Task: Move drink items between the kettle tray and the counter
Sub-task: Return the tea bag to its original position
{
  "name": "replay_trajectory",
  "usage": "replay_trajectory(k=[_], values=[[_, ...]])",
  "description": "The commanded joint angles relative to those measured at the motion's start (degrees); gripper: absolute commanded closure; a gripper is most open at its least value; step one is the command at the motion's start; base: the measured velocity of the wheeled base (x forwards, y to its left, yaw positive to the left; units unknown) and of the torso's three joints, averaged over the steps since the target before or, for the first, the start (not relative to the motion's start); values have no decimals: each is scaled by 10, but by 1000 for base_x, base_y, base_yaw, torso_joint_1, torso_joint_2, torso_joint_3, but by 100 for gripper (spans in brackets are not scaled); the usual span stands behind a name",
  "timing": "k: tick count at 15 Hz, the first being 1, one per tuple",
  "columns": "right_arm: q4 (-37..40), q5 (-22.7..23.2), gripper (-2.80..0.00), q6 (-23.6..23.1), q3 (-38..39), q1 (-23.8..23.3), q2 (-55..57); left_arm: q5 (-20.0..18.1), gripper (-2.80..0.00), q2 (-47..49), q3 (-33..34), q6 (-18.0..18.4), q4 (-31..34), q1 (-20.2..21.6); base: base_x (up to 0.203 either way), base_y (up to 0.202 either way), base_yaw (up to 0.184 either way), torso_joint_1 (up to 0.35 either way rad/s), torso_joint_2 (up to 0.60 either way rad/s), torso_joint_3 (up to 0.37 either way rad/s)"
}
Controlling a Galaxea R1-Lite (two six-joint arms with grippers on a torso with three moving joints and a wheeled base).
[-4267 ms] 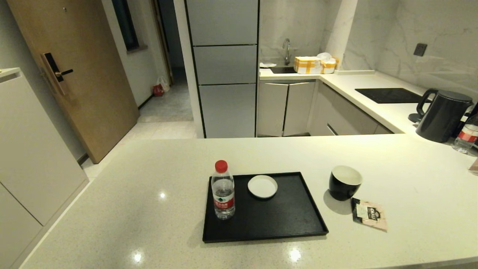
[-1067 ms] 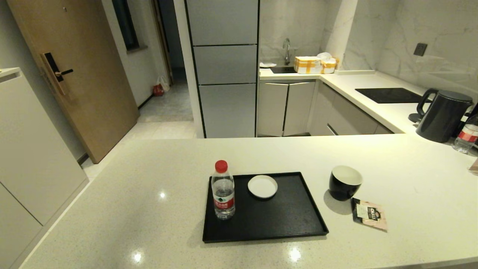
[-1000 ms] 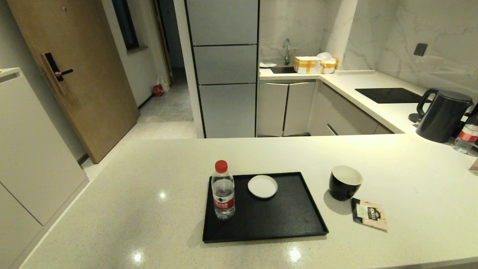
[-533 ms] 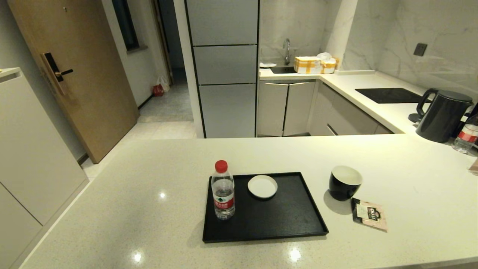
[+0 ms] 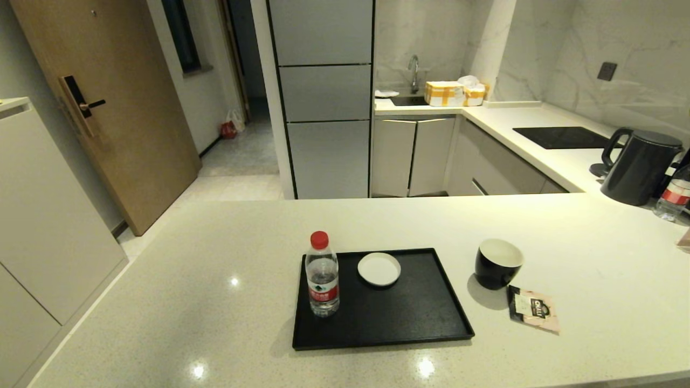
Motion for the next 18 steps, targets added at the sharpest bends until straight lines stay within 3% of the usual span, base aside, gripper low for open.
replay_trajectory(k=[1, 5, 10, 11, 12, 18], values=[[-43, 9, 0, 20, -6, -2, 204, 0, 0, -1, 1, 0, 0, 0, 0, 0, 0, 0, 0, 0], [-206, 17, 0, 58, -11, -4, 395, 0, 0, -1, 1, 0, 0, 0, 0, 0, 0, 0, 0, 0], [-377, 18, 0, 79, -12, -38, 538, 0, 0, -1, 1, 0, 0, 0, 0, 0, 0, 0, 0, 0], [-385, 17, -111, 80, -9, -42, 544, 0, 0, -1, 1, 0, 0, 0, 0, 0, 0, 0, 0, 0], [-385, 17, -280, 81, -9, -50, 546, 0, 0, -1, 1, 0, 0, 0, 0, 0, 0, 0, 0, 0], [-389, 18, -280, 73, -28, -100, 602, 0, 0, -1, 1, 0, 0, 0, 0, 0, 0, 0, 0, 0]])
